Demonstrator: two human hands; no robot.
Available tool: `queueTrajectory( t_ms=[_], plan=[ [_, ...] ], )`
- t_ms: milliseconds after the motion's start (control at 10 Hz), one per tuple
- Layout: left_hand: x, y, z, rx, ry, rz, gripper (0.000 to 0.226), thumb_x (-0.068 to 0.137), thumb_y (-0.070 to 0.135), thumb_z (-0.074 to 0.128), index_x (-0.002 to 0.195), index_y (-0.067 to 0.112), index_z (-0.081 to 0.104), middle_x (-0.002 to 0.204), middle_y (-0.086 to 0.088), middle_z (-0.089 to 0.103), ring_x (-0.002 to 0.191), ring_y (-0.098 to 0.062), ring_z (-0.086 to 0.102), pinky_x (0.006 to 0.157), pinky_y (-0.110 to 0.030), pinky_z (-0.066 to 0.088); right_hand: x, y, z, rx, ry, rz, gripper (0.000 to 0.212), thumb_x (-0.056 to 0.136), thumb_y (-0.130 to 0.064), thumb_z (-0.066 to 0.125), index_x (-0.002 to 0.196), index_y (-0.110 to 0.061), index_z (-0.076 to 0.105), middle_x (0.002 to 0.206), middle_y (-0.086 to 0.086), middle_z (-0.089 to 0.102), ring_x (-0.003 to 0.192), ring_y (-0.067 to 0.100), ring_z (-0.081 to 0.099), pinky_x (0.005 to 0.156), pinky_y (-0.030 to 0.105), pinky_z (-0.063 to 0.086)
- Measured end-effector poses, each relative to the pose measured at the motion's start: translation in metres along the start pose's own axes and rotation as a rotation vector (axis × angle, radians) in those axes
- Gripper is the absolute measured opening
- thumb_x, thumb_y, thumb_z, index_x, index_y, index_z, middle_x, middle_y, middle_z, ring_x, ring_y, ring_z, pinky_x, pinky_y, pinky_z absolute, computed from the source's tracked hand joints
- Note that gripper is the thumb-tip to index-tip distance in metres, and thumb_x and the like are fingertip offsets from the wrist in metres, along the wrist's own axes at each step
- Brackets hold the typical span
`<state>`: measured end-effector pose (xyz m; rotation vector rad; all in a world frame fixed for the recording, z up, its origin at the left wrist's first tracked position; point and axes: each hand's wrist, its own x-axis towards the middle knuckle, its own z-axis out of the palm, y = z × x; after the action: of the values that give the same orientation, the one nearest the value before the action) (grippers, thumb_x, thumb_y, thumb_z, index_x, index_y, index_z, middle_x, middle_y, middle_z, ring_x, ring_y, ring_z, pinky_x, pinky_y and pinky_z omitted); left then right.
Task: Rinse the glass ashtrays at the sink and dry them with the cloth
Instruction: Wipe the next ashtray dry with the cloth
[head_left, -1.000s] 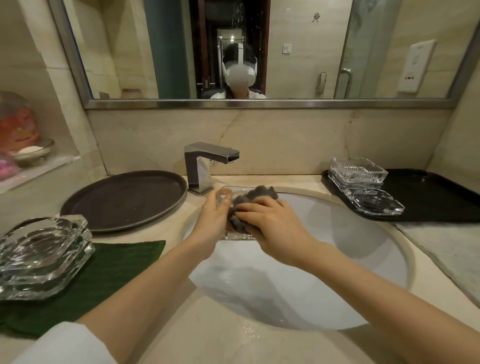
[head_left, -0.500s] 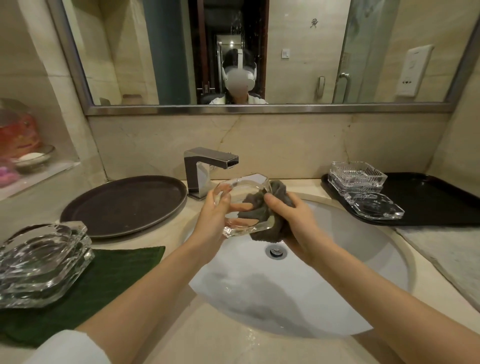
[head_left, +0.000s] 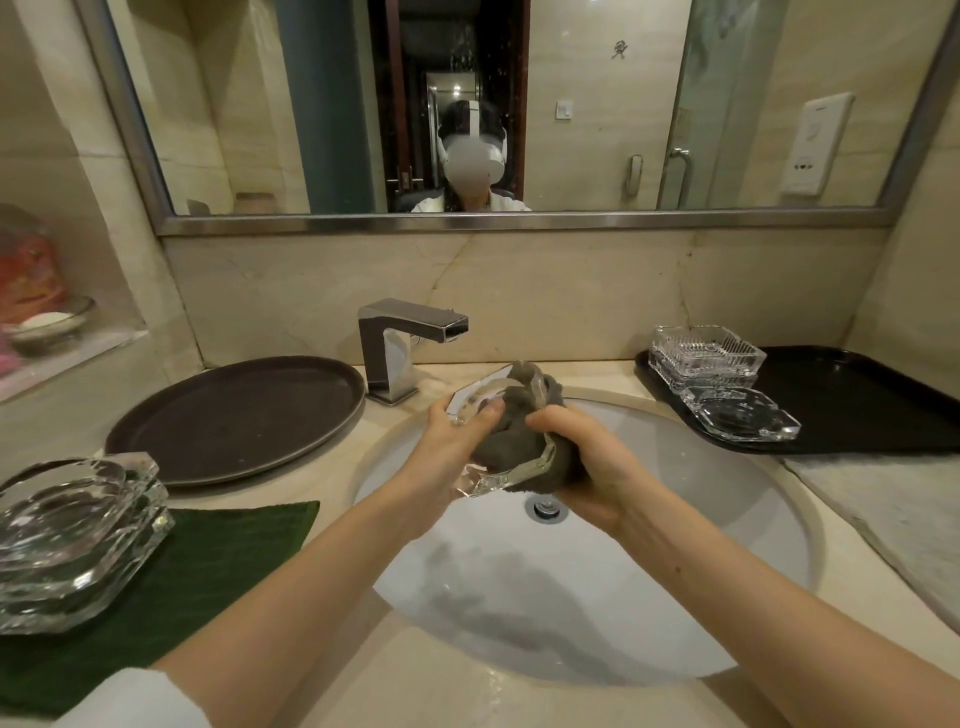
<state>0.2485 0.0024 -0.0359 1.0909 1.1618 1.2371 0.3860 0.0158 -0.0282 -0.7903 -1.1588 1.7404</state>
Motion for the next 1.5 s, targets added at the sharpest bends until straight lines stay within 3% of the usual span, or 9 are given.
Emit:
queueTrajectory(
  t_ms=[200,400,500,600,700,1100,1300,1400,1500],
  plan=[
    [0.003,-0.005,-0.001,-0.212,-0.161,-0.066,0.1,0.054,0.063,0.072,0.139,0.023,0.038,0.129,-0.012,0.057,0.112,-0.029,0.059,0.071,-0.04,0.057,-0.002,0.003,0.017,-0.313,-0.093,-0.104,0.048,0.056,-0.017,0.063,0.104,-0.014,0.057,0.082,0.008,0.062,0.074,0.024,0.059,0.066,0.038,0.047],
    [0.0,-0.002,-0.009,-0.551,-0.235,-0.013,0.032,0.072,0.05,0.068,0.074,0.018,0.067,0.071,-0.003,0.062,0.067,-0.014,0.064,0.065,-0.03,0.046,-0.015,0.02,0.041,-0.688,0.02,-0.427,0.048,0.069,-0.016,0.067,0.112,-0.026,0.051,0.09,-0.009,0.061,0.082,0.003,0.059,0.064,0.018,0.049],
    [-0.022,0.011,-0.016,-0.741,-0.275,0.058,0.013,0.087,0.025,0.056,0.093,0.015,0.06,0.098,-0.001,0.066,0.092,-0.016,0.064,0.086,-0.031,0.051,-0.022,0.03,0.05,-0.881,-0.116,-0.602,0.049,0.087,-0.03,0.053,0.136,-0.024,0.045,0.141,-0.007,0.044,0.127,-0.006,0.036,0.107,0.015,0.027],
    [-0.025,0.012,-0.008,-0.897,-0.193,-0.057,0.057,0.069,0.012,0.079,0.121,0.013,0.056,0.126,0.007,0.061,0.112,-0.011,0.061,0.091,-0.033,0.052,-0.005,0.028,0.053,-1.044,-0.01,-0.748,0.047,0.091,-0.026,0.037,0.135,-0.016,0.048,0.148,0.001,0.037,0.138,0.012,0.027,0.11,0.016,0.011],
    [-0.009,0.01,-0.017,-0.699,-0.312,-0.135,0.071,0.067,0.057,0.06,0.129,0.022,0.054,0.129,-0.004,0.054,0.114,-0.026,0.055,0.093,-0.039,0.043,0.017,0.012,0.04,-1.065,0.183,-0.654,0.042,0.096,-0.023,0.037,0.136,-0.013,0.046,0.146,0.004,0.04,0.137,0.016,0.032,0.106,0.012,0.015],
    [-0.011,0.003,-0.013,-0.796,-0.427,-0.159,0.074,0.062,0.057,0.067,0.123,0.016,0.06,0.128,-0.005,0.057,0.117,-0.026,0.056,0.095,-0.039,0.045,0.008,0.023,0.038,-1.171,0.225,-0.66,0.053,0.092,-0.04,0.033,0.138,-0.016,0.044,0.147,0.003,0.039,0.137,0.017,0.031,0.11,0.026,0.023],
    [-0.02,0.004,-0.005,-0.821,-0.136,0.171,0.07,0.097,0.028,0.0,0.122,-0.012,0.053,0.127,-0.03,0.053,0.124,-0.035,0.05,0.107,-0.043,0.036,-0.004,0.042,0.061,-1.285,0.303,-0.942,0.044,0.087,-0.033,0.04,0.122,-0.016,0.061,0.132,0.009,0.055,0.126,0.028,0.046,0.104,0.042,0.034],
    [-0.005,-0.008,-0.012,-0.837,-0.363,-0.012,0.043,0.079,0.041,0.064,0.116,0.018,0.063,0.127,-0.001,0.059,0.119,-0.021,0.055,0.108,-0.038,0.036,0.006,0.028,0.057,-1.226,0.294,-0.921,0.043,0.082,-0.036,0.04,0.113,-0.02,0.065,0.12,0.002,0.062,0.115,0.019,0.052,0.095,0.03,0.039],
    [-0.004,-0.008,-0.015,-0.714,-0.533,-0.03,0.051,0.078,0.063,0.05,0.103,0.024,0.071,0.112,0.006,0.067,0.112,-0.014,0.058,0.103,-0.034,0.035,0.016,0.021,0.036,-1.066,0.294,-0.663,0.034,0.083,-0.036,0.038,0.098,-0.018,0.062,0.097,0.0,0.059,0.097,0.02,0.054,0.081,0.032,0.042]
  ],
)
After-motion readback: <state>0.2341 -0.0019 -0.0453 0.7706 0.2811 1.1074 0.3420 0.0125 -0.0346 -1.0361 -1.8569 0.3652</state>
